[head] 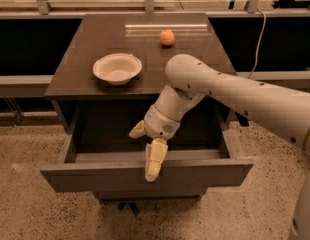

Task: Open top drawer

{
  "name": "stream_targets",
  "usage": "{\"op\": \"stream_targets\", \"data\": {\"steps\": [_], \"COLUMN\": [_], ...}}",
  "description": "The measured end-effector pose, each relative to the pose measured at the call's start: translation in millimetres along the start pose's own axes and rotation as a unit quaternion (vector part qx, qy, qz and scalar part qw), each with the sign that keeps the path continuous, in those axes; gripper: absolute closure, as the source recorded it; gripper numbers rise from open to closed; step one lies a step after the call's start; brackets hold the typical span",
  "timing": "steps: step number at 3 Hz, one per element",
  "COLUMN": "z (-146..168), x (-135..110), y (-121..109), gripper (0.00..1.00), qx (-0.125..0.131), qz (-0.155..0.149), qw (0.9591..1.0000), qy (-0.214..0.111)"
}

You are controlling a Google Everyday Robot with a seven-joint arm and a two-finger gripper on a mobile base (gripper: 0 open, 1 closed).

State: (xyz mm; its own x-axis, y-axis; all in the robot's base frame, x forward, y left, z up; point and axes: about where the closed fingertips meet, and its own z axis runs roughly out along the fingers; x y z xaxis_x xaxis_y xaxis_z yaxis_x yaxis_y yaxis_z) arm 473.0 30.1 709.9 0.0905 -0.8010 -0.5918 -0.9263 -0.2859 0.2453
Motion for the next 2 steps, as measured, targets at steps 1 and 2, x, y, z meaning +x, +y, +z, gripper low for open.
{"op": "stream_targets", "data": {"steps": [1,2], "z": [-10,-22], "x": [10,16], "y": [-24,-40], "gripper": [0.33,0.56], "qx": [0.015,0.046], "qz": [0.018,0.034], "qw": [0.9995,0.9976], "qy": [0.019,0.038]}}
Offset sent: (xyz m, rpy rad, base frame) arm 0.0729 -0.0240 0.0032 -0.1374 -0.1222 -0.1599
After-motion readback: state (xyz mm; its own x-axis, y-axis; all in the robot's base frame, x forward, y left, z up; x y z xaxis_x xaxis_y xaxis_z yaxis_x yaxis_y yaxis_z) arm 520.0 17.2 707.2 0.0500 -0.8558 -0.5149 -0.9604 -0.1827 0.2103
